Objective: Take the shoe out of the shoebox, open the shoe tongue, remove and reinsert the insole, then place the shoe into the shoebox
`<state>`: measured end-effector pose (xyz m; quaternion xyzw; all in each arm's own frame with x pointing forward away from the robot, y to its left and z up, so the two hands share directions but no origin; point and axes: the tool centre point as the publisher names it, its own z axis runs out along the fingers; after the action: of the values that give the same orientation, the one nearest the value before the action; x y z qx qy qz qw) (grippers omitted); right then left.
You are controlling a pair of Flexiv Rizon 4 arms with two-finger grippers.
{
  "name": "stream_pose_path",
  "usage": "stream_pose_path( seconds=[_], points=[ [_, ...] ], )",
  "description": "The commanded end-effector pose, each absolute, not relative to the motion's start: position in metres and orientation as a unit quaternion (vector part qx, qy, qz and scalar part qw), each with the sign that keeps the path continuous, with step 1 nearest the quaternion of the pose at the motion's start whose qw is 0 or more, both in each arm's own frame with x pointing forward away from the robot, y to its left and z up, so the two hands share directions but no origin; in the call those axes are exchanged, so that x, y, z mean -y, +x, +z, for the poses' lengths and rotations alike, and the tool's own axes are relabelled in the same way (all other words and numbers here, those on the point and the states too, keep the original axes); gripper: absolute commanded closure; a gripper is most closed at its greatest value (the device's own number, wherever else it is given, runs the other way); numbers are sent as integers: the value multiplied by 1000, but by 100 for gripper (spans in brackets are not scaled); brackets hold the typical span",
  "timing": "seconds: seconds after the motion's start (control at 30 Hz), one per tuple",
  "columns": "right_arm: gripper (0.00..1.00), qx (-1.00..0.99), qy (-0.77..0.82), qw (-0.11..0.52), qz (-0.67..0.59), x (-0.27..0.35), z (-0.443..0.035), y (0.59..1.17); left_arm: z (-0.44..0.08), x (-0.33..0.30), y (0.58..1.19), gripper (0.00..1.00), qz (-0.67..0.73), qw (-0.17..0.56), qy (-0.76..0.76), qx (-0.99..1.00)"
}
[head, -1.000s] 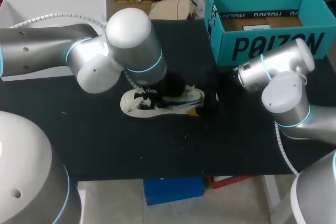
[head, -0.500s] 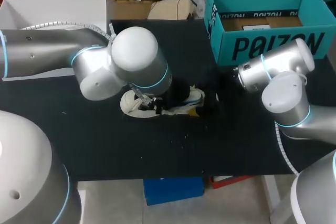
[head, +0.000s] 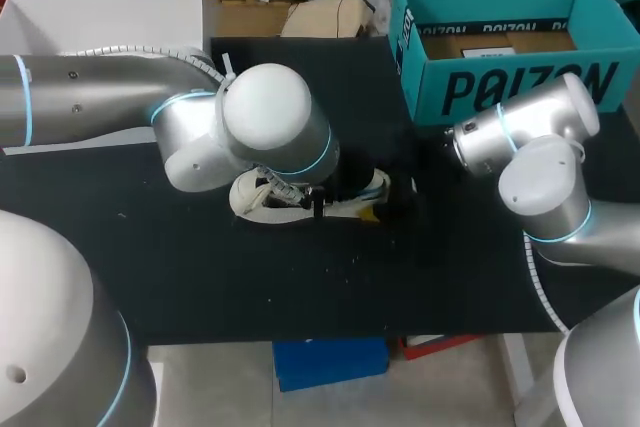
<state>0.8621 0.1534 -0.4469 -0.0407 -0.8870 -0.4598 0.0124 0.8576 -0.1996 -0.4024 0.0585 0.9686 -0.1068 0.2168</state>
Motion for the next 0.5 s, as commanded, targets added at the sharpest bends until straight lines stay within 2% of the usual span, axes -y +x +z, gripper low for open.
stream_pose_path(
  seconds=[0.03,0.1,0.13,0.17,0.5],
  points=[
    [100,887,-41,13,-459,-153,-449,864,-406,203,859,63,-116,218,62,-967],
    [100,887,-41,13,-459,-153,-449,864,-405,204,858,73,-117,219,65,-966],
    [100,887,-41,13,-459,-153,-449,864,-405,204,858,82,-117,219,66,-966],
    [100,887,-41,13,-459,-153,-449,864,-405,204,858,99,-117,218,67,-967],
    [100,887,-41,13,-459,-153,-449,864,-392,192,843,100,-128,209,96,-965]
  ],
)
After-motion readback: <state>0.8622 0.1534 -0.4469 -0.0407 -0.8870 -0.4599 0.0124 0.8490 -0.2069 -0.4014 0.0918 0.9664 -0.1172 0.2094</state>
